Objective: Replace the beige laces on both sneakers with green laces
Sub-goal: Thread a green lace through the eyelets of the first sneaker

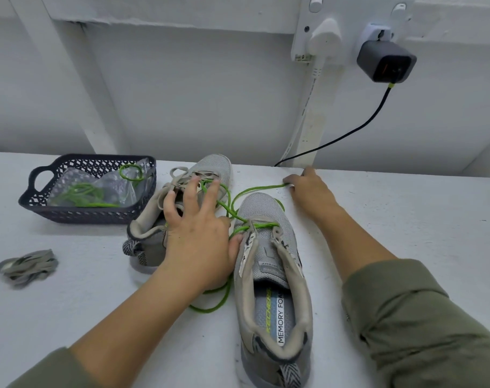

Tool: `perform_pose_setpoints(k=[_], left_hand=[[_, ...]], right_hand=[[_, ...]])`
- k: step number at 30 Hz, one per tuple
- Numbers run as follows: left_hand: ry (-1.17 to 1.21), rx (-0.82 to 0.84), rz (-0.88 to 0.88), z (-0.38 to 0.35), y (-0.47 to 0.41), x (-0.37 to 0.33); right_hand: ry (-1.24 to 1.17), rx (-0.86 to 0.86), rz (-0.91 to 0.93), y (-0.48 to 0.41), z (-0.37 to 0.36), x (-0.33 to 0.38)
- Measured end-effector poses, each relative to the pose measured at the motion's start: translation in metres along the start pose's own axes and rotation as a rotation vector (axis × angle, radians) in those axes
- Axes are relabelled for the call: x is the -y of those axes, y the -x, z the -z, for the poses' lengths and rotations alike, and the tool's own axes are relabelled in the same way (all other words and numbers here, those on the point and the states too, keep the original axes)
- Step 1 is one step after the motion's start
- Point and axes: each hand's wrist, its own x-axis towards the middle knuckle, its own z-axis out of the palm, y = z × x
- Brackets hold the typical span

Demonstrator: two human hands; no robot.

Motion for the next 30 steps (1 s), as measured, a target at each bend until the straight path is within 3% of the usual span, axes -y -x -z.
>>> perform_pose_setpoints(k=[10, 16, 20, 23, 27, 30], left_hand=[[0.054, -0.007, -0.014, -0.005, -0.002, 0.001], [0.114, 0.036, -0.001, 0.002, -0.006, 0.005], [0.414, -0.034, 0.100, 0.024, -0.019, 0.017], [0.608, -0.033, 0.029, 0.037, -0.028, 0.033], [1.071, 0.204, -0.216, 0.040, -0.031, 0.036], [1.151, 0.346, -0.232, 0.040, -0.024, 0.026]], right_hand=[[-0.040, -0.037, -0.009, 0.008, 0.002, 0.010], [-0.294, -0.110, 0.214, 0.052, 0.042, 0.036], [-0.426, -0.177, 0.324, 0.083, 0.070, 0.056], [-0.572, -0.176, 0.378, 0.108, 0.078, 0.061], [-0.842, -0.149, 0.342, 0.134, 0.078, 0.063], [-0.822, -0.252, 0.278, 0.146, 0.074, 0.065]])
